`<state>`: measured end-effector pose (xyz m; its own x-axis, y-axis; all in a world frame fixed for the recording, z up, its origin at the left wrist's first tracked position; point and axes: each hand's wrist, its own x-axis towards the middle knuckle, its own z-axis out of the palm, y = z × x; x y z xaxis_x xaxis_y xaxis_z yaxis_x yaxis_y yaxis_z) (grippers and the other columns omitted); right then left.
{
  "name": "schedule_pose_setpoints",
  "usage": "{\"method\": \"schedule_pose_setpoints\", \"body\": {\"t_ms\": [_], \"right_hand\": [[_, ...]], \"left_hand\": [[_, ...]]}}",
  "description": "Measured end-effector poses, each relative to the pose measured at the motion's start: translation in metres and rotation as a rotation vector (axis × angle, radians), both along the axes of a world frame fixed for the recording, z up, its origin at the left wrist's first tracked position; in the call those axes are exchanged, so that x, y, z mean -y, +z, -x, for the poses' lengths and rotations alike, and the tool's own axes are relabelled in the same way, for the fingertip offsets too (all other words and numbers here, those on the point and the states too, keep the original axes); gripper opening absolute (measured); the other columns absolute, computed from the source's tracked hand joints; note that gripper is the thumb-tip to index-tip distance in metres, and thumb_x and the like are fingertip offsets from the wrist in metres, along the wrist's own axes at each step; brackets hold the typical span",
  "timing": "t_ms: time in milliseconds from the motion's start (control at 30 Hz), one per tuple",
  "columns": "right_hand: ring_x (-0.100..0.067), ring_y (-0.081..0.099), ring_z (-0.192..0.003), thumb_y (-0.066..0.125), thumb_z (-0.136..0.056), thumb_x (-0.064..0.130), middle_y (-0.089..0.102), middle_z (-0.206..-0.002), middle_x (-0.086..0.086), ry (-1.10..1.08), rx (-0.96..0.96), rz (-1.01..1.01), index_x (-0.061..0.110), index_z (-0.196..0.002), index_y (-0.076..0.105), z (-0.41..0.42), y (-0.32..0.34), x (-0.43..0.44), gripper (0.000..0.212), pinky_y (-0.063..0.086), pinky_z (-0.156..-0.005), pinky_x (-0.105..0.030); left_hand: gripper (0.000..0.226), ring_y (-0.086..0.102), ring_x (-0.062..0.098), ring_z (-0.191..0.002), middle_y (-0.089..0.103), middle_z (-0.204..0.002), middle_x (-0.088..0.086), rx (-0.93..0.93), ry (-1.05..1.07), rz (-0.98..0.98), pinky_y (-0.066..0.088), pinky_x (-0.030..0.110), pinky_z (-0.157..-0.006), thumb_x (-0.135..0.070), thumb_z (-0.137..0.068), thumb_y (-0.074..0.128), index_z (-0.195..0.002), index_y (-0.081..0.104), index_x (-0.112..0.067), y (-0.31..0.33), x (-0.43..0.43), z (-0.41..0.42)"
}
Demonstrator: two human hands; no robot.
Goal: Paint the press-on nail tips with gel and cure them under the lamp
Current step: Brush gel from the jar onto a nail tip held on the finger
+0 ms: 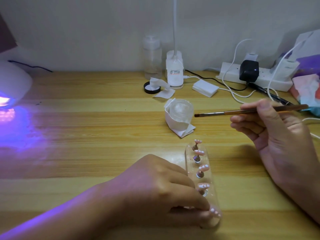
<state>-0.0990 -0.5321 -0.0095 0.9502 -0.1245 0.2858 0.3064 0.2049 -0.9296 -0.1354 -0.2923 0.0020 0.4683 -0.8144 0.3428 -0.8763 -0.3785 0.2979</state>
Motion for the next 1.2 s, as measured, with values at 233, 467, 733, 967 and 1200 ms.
{"method": "schedule_pose_setpoints", "body": {"t_ms": [233,467,733,967,1200], "right_hand": [[-0.014,0.073,-0.075,0.055,-0.091,0.033,0.074,-0.075,-0.005,-0.019,-0.015,-0.009,0.021,-0.083,0.077,0.001,0.0,-0.001,0.027,0.058,-0.072,-0.023],[-0.006,0.066,-0.069,0.056,-0.089,0.033,0.069,-0.071,0.002,-0.051,-0.051,-0.047,0.019,-0.082,0.076,-0.001,0.002,0.001,0.026,0.054,-0.068,-0.018],[-0.003,0.06,-0.068,0.057,-0.087,0.033,0.062,-0.069,0.006,-0.075,-0.025,-0.019,0.026,-0.085,0.075,-0.001,0.0,0.002,0.02,0.052,-0.065,-0.014],[-0.003,0.062,-0.073,0.07,-0.077,0.039,0.067,-0.076,0.007,-0.084,0.015,0.096,0.026,-0.091,0.075,0.0,-0.002,0.004,0.02,0.053,-0.071,-0.016],[-0.006,0.062,-0.074,0.057,-0.093,0.021,0.068,-0.076,0.005,-0.097,0.082,0.194,0.025,-0.092,0.075,0.0,-0.004,0.007,0.019,0.053,-0.069,-0.015]], "left_hand": [[0.021,0.025,0.014,-0.061,0.044,-0.058,-0.003,0.162,-0.106,0.067,0.025,0.022,-0.053,-0.03,-0.089,0.066,-0.073,0.074,-0.019,-0.009,-0.005,-0.011],[0.021,0.042,0.005,-0.054,0.051,-0.059,-0.009,-0.161,0.31,0.404,0.034,0.017,-0.053,-0.024,-0.09,0.061,-0.073,0.069,-0.015,-0.008,-0.008,-0.032],[0.02,0.056,0.0,-0.081,0.056,-0.087,-0.02,-0.573,0.436,0.365,0.04,0.009,-0.071,-0.028,-0.079,0.078,-0.094,0.07,-0.038,-0.022,0.009,-0.048],[0.016,0.05,-0.004,-0.071,0.056,-0.078,-0.029,-0.483,0.463,0.277,0.041,0.023,-0.062,-0.042,-0.077,0.069,-0.092,0.072,-0.037,-0.024,0.018,-0.052],[0.011,0.05,-0.002,-0.068,0.066,-0.093,-0.006,-0.792,0.398,0.723,0.041,0.009,-0.068,-0.029,-0.088,0.066,-0.09,0.075,-0.036,-0.017,0.014,-0.047]]}}
